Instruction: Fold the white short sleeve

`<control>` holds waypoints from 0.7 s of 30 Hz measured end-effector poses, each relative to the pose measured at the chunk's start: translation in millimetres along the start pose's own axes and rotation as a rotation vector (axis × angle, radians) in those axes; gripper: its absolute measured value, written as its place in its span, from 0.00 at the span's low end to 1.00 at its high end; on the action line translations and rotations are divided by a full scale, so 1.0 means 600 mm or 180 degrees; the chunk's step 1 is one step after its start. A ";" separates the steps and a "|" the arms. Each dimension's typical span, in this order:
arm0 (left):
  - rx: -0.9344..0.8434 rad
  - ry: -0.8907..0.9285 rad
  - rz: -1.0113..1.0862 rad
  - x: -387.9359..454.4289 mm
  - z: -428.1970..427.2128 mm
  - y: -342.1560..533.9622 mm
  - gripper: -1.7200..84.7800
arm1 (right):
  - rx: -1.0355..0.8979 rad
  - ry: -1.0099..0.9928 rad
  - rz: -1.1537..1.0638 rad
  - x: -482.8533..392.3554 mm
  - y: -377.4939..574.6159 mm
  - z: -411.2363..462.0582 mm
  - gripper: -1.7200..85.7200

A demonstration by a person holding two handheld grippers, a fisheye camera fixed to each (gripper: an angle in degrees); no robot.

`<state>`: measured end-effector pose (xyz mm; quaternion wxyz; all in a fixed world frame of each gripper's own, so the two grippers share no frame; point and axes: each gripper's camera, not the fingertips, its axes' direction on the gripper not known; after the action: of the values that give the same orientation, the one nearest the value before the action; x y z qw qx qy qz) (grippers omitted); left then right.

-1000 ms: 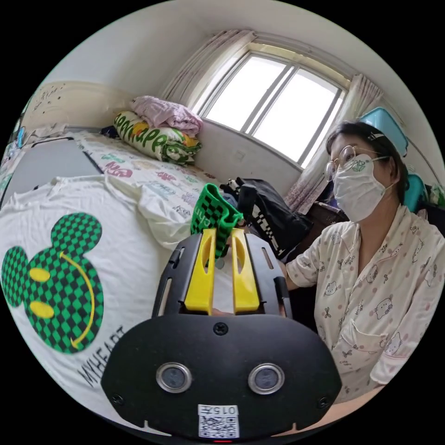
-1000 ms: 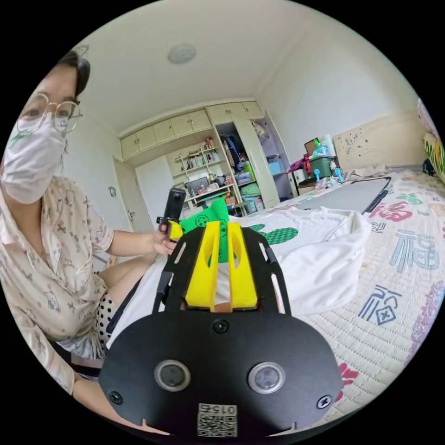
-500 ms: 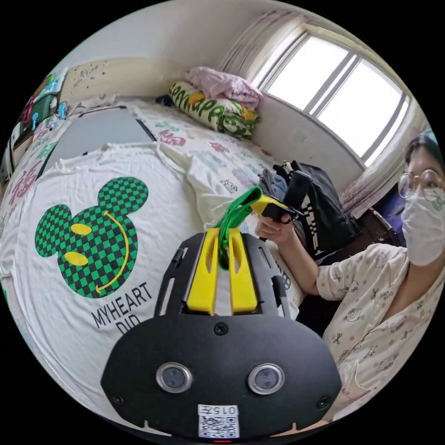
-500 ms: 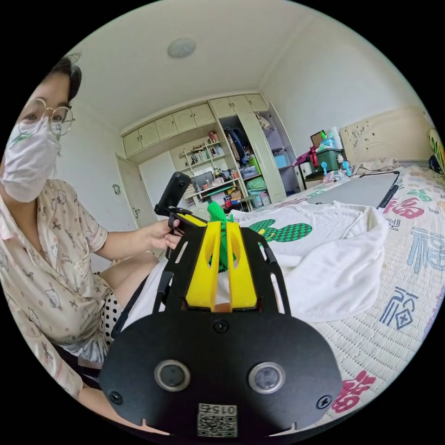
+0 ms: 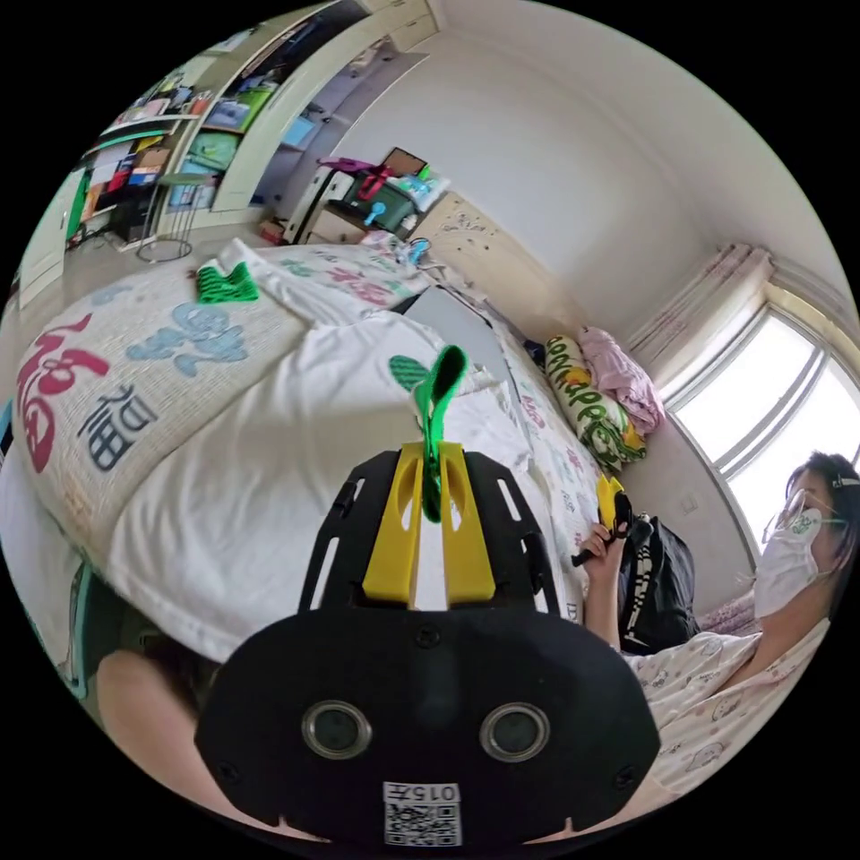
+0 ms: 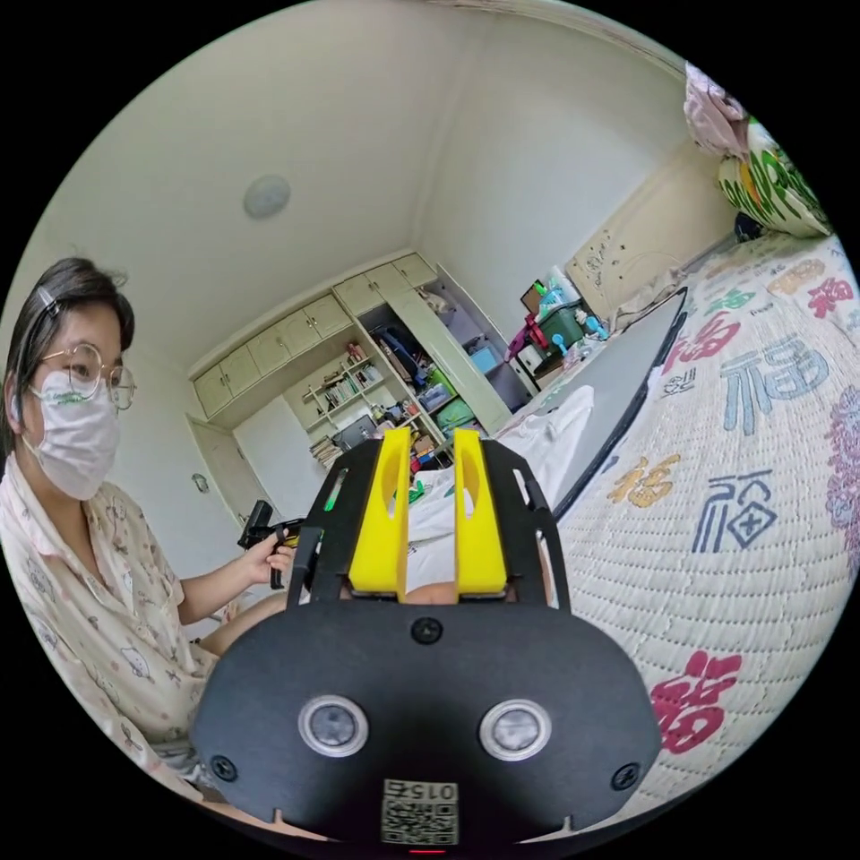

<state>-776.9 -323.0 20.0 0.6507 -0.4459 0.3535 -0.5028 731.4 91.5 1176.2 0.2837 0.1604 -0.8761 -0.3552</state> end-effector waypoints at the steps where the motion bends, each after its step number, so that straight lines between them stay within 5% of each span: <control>1: -0.0029 -0.0024 -0.0035 -0.008 -0.003 0.010 0.03 | -0.0012 0.0014 0.0025 0.013 -0.002 0.008 0.11; 6: -0.0207 0.0061 -0.0171 -0.048 0.000 0.068 0.03 | -0.0081 0.0036 0.0014 0.058 -0.012 0.040 0.12; 15: -0.0961 0.0358 -0.0081 -0.054 0.050 0.103 0.05 | -0.0516 0.1577 0.0000 0.110 -0.113 0.217 0.12; 21: -0.0920 -0.0952 0.0082 -0.021 -0.027 0.082 0.10 | -0.0895 0.1376 -0.0554 0.138 -0.055 0.334 0.13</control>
<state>-777.9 -309.8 -31.7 0.6316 -0.5998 0.3271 -0.3667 546.1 135.1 1066.9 0.4521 0.2663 -0.7202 -0.4539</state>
